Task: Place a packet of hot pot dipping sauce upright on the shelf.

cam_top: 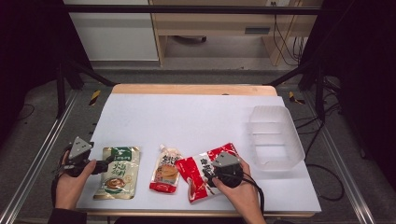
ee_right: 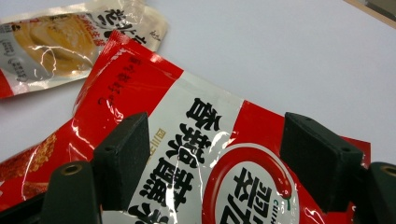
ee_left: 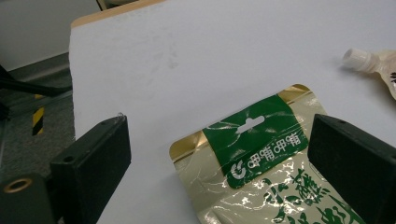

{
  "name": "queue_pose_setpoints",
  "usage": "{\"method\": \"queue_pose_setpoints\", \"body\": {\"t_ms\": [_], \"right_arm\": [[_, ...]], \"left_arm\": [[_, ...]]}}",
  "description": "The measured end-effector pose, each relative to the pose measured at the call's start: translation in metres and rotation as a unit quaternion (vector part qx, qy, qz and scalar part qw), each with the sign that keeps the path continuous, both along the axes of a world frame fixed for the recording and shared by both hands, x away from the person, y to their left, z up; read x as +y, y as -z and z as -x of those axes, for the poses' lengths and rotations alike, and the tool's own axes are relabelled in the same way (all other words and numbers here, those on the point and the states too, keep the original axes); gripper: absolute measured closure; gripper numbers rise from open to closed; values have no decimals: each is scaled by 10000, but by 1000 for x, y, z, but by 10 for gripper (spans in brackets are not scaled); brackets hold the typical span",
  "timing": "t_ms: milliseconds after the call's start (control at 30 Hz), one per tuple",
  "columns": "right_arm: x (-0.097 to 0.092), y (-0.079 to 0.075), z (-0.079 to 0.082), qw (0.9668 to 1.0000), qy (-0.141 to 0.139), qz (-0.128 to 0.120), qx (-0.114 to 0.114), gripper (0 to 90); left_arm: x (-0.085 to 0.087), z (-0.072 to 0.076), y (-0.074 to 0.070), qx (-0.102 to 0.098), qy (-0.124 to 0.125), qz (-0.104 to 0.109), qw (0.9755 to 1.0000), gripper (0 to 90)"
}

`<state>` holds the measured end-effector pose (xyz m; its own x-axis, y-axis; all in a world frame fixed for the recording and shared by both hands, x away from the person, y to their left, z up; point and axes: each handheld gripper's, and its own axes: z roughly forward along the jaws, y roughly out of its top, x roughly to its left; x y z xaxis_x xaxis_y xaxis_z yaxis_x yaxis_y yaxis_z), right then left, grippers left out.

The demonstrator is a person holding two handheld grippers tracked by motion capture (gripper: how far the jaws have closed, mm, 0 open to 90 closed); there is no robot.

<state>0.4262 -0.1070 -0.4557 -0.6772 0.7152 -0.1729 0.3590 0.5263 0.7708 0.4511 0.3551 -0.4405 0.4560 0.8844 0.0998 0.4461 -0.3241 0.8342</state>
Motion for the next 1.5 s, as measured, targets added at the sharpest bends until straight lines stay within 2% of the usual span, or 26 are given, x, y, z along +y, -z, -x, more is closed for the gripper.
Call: {"method": "queue_pose_setpoints", "body": {"t_ms": [100,267,300,500,567,600,733,767,800,833,867,967,1067,1100,1233,1267,1333,1400,1433,1500], "right_arm": [[-1,1,0,9999,-12,97,-49,243],[-2,1,3,9999,19,119,-18,233],[-2,0,4,9999,12,126,-22,229],[1,1,4,9999,3,169,6,205],[3,3,3,9997,2,252,48,196],[3,3,3,9997,2,252,48,196],[5,5,2,9995,-34,295,89,190],[5,5,2,9995,-34,295,89,190],[6,5,3,9994,-50,321,102,187],[6,5,3,9994,-50,321,102,187],[6,6,3,9993,-48,339,127,186],[6,6,3,9993,-50,350,138,185],[6,6,2,9993,-57,348,148,184],[7,7,2,9993,-72,340,151,183],[8,7,2,9993,-66,343,167,182],[7,6,2,9993,-71,325,162,181],[7,6,2,9993,-67,328,162,181],[6,6,1,9993,-47,320,167,180],[5,6,1,9994,-43,299,172,180],[5,6,1,9994,-47,291,181,179]], "left_arm": [[3,-1,0,69,74,-70,9999,62],[7,-3,0,53,169,-7,9998,59],[9,-6,2,82,254,23,9996,59],[15,-13,6,198,325,-5,9993,71],[16,-19,10,325,411,-53,9986,79],[16,-19,10,325,411,-53,9986,84],[17,-31,18,608,500,-177,9967,88],[17,-31,18,608,500,-177,9967,92],[16,-35,21,702,578,-185,9957,97],[16,-35,21,702,578,-185,9957,100],[15,-39,24,816,617,-192,9946,102],[14,-42,27,909,700,-175,9932,122],[13,-42,29,1055,783,-174,9912,147],[14,-42,30,1115,844,-135,9901,189],[14,-40,28,1114,956,-9,9892,259],[14,-38,26,1143,1029,24,9881,263],[15,-37,26,1136,1047,0,9880,263],[17,-34,24,1114,1045,77,9882,300],[19,-31,22,1106,1049,187,9881,300],[21,-24,19,1072,1088,233,9880,326]]}}
